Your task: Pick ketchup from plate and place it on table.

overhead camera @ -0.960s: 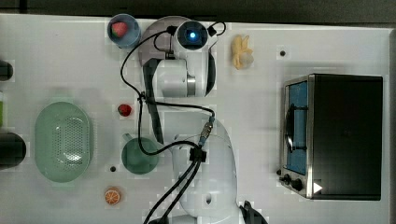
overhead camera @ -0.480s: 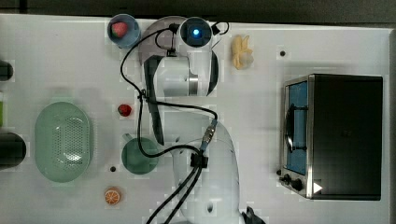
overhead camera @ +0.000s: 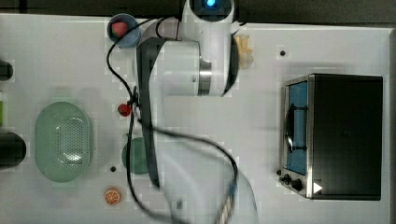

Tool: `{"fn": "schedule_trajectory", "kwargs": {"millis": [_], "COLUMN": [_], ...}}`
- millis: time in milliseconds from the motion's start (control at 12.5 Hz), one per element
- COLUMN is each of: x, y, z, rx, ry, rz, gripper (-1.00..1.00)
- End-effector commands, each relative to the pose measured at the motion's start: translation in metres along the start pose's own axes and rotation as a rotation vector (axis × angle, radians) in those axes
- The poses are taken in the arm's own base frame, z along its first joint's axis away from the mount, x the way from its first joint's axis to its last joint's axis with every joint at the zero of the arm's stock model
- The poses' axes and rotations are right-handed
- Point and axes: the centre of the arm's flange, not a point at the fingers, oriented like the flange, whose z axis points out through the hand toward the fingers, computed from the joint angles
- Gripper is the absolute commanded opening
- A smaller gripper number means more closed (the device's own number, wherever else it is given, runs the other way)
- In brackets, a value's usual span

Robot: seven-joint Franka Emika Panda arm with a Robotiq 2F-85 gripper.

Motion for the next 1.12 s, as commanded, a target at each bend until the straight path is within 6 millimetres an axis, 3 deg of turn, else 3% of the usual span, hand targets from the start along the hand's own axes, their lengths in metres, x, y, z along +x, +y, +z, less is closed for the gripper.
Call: {"fn": "schedule_trajectory", "kwargs": {"millis": [80,240,480,720,1120], "x": [-0.035,-0.063,-0.099,-0.126,-0.152], "y": [0.036,0.047,0.058,0.064,0.069], "z": [-0.069,-0.065,-0.036,0.022,0.116], "rx": [-0.011,-0.023,-0.03,-0.026,-0.03], "ry": [0.005,-0.022,-0.026,0.02,0.008], "rz": [0.127,0.197,0.233,0.243,0.245], "gripper": [0.17,0.17,0.17,0.17,0.17]}}
